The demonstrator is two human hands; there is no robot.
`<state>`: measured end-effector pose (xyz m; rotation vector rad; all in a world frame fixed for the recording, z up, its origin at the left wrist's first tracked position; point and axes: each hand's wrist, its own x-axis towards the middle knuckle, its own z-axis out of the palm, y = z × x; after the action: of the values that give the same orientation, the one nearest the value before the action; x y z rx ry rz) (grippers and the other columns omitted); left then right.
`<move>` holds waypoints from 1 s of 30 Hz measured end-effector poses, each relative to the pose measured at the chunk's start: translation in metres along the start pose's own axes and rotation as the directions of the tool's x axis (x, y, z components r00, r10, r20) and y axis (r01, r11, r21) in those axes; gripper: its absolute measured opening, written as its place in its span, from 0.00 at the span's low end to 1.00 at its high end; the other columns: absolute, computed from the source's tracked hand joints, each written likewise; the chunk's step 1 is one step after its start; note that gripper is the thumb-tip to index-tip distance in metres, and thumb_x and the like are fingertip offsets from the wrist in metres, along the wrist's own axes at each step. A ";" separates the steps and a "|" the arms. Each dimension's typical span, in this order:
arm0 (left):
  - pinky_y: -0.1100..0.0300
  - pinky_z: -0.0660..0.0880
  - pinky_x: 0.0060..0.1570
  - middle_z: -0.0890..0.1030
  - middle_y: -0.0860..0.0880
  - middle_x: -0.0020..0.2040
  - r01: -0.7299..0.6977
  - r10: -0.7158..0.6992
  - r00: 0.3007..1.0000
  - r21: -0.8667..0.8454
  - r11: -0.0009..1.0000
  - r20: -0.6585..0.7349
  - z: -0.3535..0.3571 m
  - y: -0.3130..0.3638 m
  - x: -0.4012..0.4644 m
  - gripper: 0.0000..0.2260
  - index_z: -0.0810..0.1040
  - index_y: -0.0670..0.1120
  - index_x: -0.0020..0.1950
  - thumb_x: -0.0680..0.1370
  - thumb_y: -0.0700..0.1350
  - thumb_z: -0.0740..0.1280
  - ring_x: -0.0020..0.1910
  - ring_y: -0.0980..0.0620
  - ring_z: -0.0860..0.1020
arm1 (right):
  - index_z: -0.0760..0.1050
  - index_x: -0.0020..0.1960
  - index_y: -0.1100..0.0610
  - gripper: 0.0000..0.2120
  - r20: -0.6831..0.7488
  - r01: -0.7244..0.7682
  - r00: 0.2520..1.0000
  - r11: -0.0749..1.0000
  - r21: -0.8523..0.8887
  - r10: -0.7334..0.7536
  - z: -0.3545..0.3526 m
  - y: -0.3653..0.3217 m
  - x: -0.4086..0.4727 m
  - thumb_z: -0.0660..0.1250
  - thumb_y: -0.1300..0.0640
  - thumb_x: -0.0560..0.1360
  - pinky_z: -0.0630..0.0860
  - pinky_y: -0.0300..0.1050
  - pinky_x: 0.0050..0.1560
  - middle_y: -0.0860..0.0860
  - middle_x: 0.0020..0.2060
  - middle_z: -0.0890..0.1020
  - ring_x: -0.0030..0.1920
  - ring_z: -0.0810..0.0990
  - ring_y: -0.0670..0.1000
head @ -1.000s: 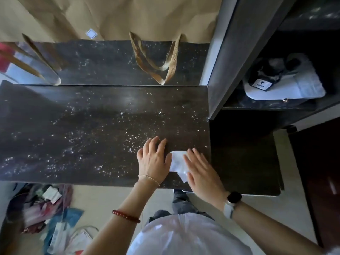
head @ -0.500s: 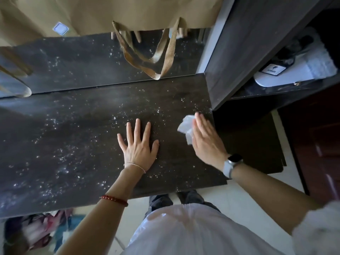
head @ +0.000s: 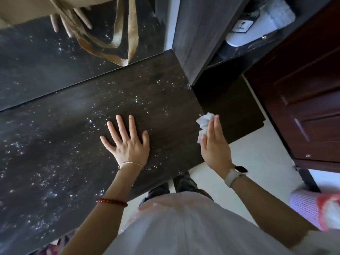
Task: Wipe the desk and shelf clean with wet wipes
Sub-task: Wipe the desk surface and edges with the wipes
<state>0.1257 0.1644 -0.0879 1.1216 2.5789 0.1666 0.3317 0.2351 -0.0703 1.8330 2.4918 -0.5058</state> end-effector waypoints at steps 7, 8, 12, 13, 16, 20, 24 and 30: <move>0.36 0.39 0.68 0.48 0.47 0.77 0.002 -0.002 1.000 -0.004 1.000 -0.004 -0.001 0.000 -0.001 0.27 0.50 0.54 0.74 0.77 0.57 0.53 0.75 0.43 0.43 | 0.62 0.70 0.64 0.24 0.074 0.355 0.931 0.934 0.031 -0.356 0.026 -0.047 -0.052 0.59 0.59 0.76 0.55 0.56 0.72 0.60 0.71 0.65 0.72 0.62 0.59; 0.36 0.39 0.68 0.48 0.47 0.77 0.003 -0.003 1.000 -0.001 1.000 -0.008 -0.001 0.000 0.000 0.27 0.50 0.54 0.74 0.77 0.57 0.53 0.75 0.43 0.43 | 0.64 0.69 0.64 0.23 0.067 0.391 0.917 0.919 0.054 -0.394 0.023 -0.043 -0.049 0.60 0.60 0.75 0.58 0.56 0.72 0.60 0.70 0.67 0.71 0.63 0.59; 0.37 0.40 0.69 0.47 0.48 0.77 0.007 -0.007 1.000 0.020 1.000 -0.017 0.001 -0.001 0.001 0.27 0.49 0.54 0.74 0.77 0.58 0.52 0.75 0.44 0.42 | 0.59 0.72 0.62 0.22 0.000 0.309 0.951 0.951 0.004 -0.309 0.011 -0.021 0.020 0.54 0.58 0.79 0.51 0.50 0.74 0.59 0.73 0.59 0.74 0.56 0.58; 0.37 0.40 0.69 0.47 0.49 0.77 0.006 -0.005 1.000 0.022 1.000 -0.025 0.002 0.000 0.002 0.27 0.49 0.55 0.74 0.77 0.58 0.52 0.75 0.44 0.42 | 0.57 0.72 0.61 0.22 -0.017 0.277 0.961 0.961 -0.001 -0.277 0.008 -0.019 0.042 0.52 0.57 0.79 0.50 0.50 0.74 0.59 0.74 0.57 0.74 0.54 0.58; 0.37 0.39 0.69 0.47 0.49 0.77 0.006 -0.006 0.999 0.008 1.000 -0.038 0.003 -0.002 0.002 0.27 0.49 0.55 0.74 0.77 0.59 0.51 0.75 0.45 0.42 | 0.54 0.73 0.61 0.22 -0.032 0.215 0.976 0.977 0.004 -0.215 0.008 -0.022 0.067 0.50 0.57 0.80 0.50 0.50 0.74 0.60 0.75 0.53 0.75 0.50 0.57; 0.37 0.39 0.69 0.47 0.49 0.77 0.000 0.000 0.999 0.006 1.000 -0.046 0.004 -0.002 0.001 0.27 0.49 0.55 0.74 0.77 0.59 0.50 0.75 0.45 0.42 | 0.55 0.72 0.63 0.23 0.023 0.407 0.912 0.912 0.050 -0.408 0.022 -0.026 -0.013 0.52 0.59 0.79 0.49 0.53 0.75 0.59 0.74 0.57 0.74 0.54 0.58; 0.38 0.37 0.68 0.45 0.50 0.77 0.002 -0.002 1.000 0.006 1.000 -0.010 0.004 -0.004 0.005 0.27 0.47 0.56 0.74 0.77 0.60 0.49 0.74 0.46 0.40 | 0.62 0.71 0.62 0.23 0.052 0.605 0.792 0.794 0.058 -0.608 0.022 -0.009 -0.066 0.57 0.62 0.76 0.54 0.54 0.72 0.58 0.71 0.65 0.72 0.61 0.57; 0.41 0.36 0.69 0.42 0.53 0.77 0.001 0.001 0.996 -0.029 1.000 0.094 -0.004 -0.008 0.009 0.25 0.46 0.59 0.73 0.77 0.59 0.50 0.74 0.48 0.38 | 0.56 0.73 0.61 0.24 -0.089 0.129 0.989 0.988 0.080 -0.121 0.022 -0.008 -0.039 0.56 0.63 0.77 0.49 0.51 0.74 0.59 0.73 0.59 0.74 0.54 0.59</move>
<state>0.1128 0.1658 -0.0887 1.0922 2.4856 0.1475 0.3322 0.1905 -0.0815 1.7691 2.6945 -0.5589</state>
